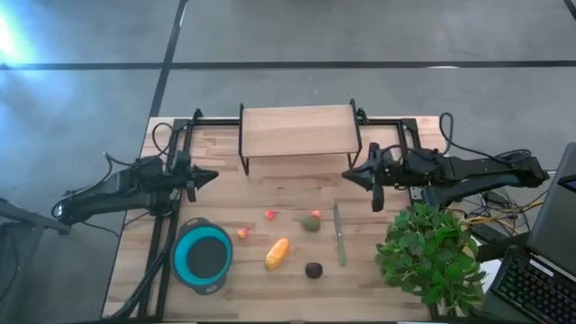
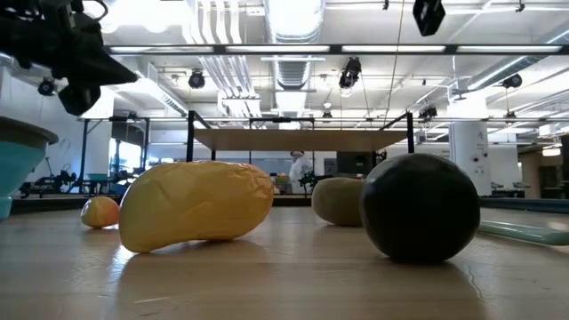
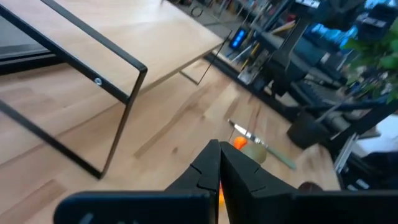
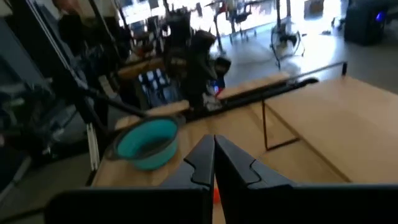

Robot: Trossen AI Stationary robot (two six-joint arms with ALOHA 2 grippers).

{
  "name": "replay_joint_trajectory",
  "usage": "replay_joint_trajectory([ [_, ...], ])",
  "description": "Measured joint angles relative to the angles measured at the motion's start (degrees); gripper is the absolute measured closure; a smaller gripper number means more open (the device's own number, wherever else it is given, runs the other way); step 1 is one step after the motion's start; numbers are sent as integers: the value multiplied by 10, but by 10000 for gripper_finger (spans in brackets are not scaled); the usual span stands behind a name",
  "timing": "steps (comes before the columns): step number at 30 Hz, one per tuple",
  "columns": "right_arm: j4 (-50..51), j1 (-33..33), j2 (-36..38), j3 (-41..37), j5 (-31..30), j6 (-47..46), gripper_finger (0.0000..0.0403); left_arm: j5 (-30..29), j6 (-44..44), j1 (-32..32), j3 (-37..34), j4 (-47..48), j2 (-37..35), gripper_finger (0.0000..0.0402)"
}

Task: Pick & Place Fruit
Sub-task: Put the blue strainer bowl on the shelf

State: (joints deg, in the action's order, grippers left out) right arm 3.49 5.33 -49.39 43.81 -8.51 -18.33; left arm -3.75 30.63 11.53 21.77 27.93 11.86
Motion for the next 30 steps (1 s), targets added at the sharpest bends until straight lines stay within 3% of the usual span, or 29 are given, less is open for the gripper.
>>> replay_joint_trajectory([
  [8,53,24,-82,60,0,17,394,2,-17,0,92,110,47,392],
  [18,114,27,-132,105,-2,23,394,88,-105,0,217,294,152,392],
  [30,114,27,-113,109,-5,21,394,225,-271,-1,278,326,272,388],
])
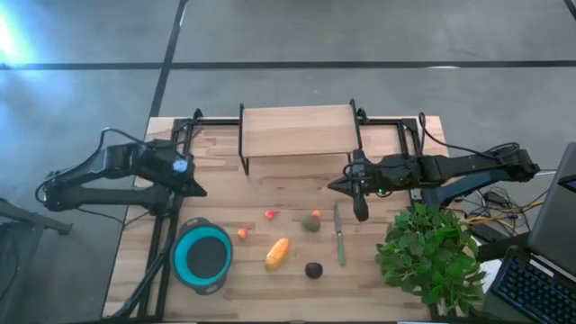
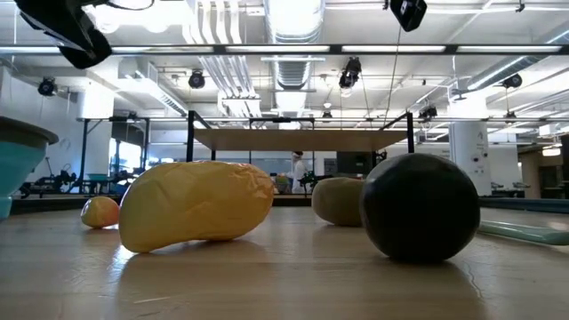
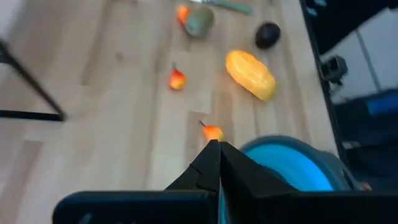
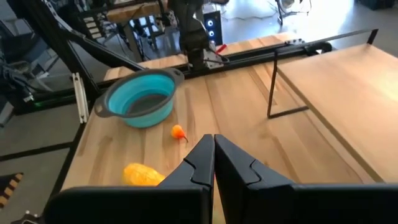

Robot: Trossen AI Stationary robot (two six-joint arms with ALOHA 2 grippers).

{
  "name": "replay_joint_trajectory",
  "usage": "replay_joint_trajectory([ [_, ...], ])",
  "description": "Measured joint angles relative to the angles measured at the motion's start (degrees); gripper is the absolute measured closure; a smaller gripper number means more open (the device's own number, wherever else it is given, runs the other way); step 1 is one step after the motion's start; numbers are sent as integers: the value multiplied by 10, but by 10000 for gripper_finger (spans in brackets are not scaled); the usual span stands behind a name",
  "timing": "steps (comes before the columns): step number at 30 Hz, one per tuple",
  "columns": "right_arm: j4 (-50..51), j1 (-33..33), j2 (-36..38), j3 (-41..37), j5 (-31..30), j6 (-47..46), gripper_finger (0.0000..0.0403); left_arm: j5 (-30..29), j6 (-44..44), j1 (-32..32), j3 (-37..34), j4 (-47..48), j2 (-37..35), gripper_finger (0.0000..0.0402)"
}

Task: Pick & Place Fruit
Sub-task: Put the blue strainer bowl on the shelf

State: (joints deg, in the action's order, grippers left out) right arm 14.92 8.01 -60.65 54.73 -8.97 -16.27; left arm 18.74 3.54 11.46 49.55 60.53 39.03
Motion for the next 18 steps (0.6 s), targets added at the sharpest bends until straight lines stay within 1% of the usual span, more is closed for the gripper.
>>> replay_joint_trajectory([
  [3,3,0,8,4,-1,0,394,35,-1,0,-1,0,32,364],
  [6,3,0,18,4,-2,2,394,62,-1,-3,-1,0,64,327],
  [9,12,0,26,4,-2,2,394,76,0,-7,-1,-1,93,281],
  [12,14,0,33,4,-2,2,394,75,11,-20,-2,0,124,241],
  [15,15,0,37,4,-2,2,394,76,15,-48,-2,3,143,220],
  [18,17,0,37,4,-2,2,394,66,25,-88,-2,3,164,217],
])
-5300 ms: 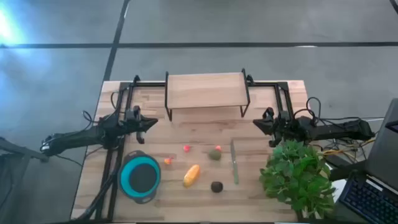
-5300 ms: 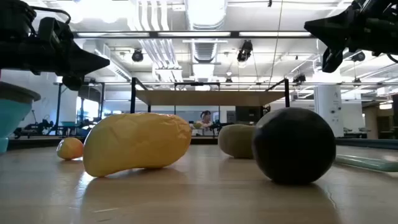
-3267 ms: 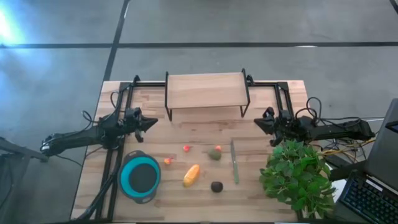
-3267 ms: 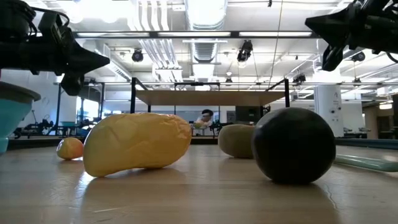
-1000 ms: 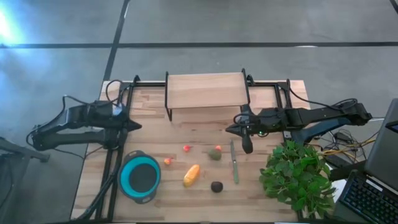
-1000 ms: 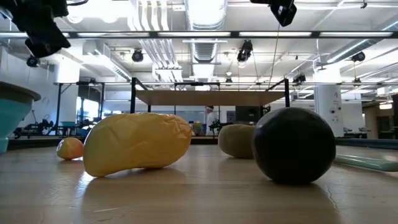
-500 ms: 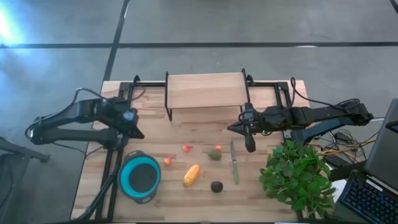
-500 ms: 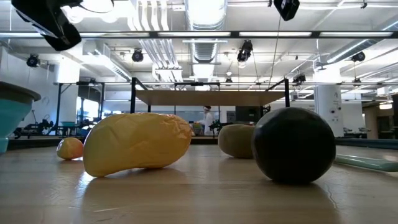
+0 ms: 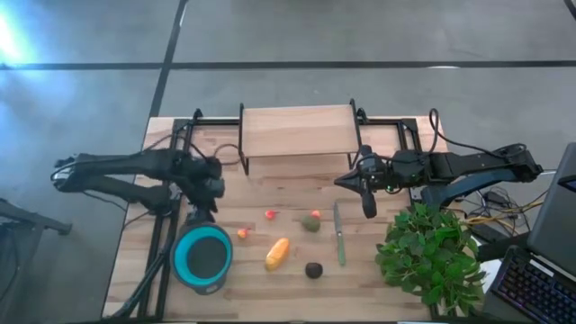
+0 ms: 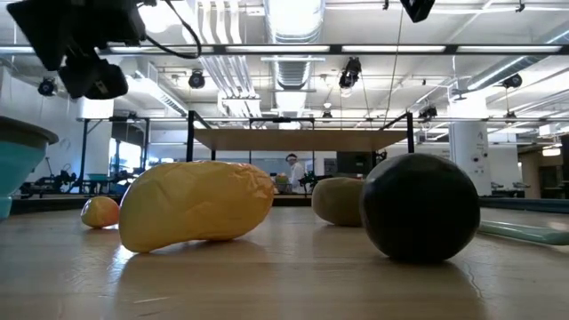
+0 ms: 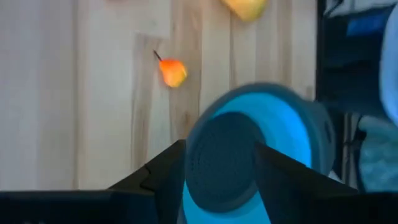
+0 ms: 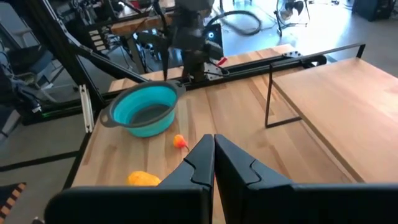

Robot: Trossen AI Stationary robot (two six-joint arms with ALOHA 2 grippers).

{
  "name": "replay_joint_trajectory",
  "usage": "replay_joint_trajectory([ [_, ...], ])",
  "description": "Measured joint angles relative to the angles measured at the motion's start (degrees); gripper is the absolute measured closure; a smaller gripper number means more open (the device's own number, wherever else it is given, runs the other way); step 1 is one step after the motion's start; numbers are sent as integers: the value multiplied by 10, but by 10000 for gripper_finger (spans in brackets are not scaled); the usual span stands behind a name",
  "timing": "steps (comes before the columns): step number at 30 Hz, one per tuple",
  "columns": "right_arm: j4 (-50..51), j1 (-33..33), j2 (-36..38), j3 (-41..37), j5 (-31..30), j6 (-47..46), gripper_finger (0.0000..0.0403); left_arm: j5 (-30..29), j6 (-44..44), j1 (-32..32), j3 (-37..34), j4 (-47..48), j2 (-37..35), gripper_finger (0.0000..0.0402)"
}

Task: Pick & Place Fruit
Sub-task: Put the blue strainer bowl on the shelf

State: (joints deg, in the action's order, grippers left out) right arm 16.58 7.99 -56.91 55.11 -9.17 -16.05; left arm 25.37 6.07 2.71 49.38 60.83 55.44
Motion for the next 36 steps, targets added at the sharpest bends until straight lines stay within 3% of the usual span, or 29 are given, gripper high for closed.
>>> replay_joint_trajectory([
  [11,0,0,1,0,0,2,394,-110,19,-113,0,-3,41,232],
  [36,6,0,1,0,0,9,394,-131,-26,-122,-11,-9,169,213],
])
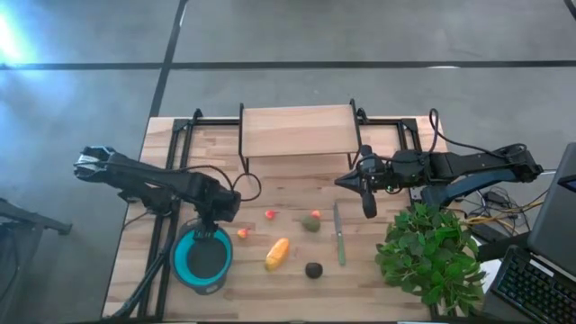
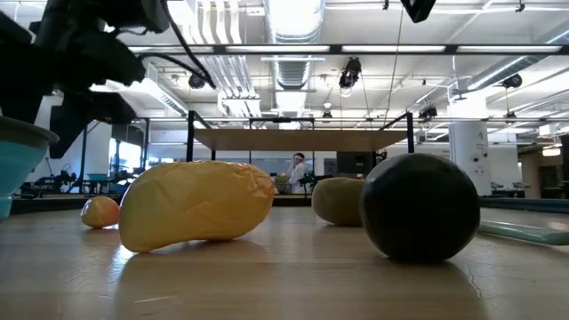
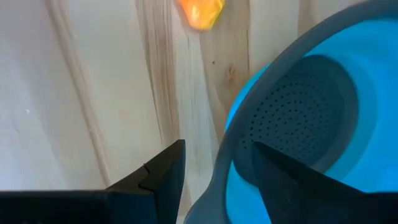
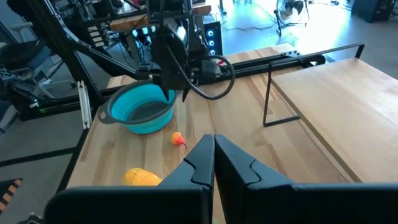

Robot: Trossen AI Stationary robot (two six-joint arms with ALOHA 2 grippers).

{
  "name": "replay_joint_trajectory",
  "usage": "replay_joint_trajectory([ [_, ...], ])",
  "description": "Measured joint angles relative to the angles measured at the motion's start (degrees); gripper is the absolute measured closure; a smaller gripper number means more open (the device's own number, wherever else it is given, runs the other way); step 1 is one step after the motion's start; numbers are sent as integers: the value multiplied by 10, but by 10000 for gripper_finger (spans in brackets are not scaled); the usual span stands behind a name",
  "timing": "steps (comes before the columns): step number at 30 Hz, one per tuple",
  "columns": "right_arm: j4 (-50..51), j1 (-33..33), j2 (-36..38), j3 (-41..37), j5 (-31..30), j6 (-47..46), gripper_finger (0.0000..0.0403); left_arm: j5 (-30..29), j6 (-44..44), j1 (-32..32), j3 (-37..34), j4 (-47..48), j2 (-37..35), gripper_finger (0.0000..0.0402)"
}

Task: Pick & Place Fruit
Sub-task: Put the blue strainer bowl on the shelf

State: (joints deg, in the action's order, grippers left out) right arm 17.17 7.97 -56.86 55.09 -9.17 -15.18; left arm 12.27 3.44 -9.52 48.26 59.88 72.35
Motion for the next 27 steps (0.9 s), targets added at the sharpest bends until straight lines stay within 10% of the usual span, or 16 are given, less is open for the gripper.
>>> replay_joint_trajectory([
  [10,7,0,0,0,0,2,394,0,19,-6,-35,-24,13,230],
  [21,9,0,0,0,-1,2,394,6,33,-6,-35,-23,-4,371],
  [27,9,0,0,0,-1,2,394,34,37,-6,-35,1,-5,373],
])
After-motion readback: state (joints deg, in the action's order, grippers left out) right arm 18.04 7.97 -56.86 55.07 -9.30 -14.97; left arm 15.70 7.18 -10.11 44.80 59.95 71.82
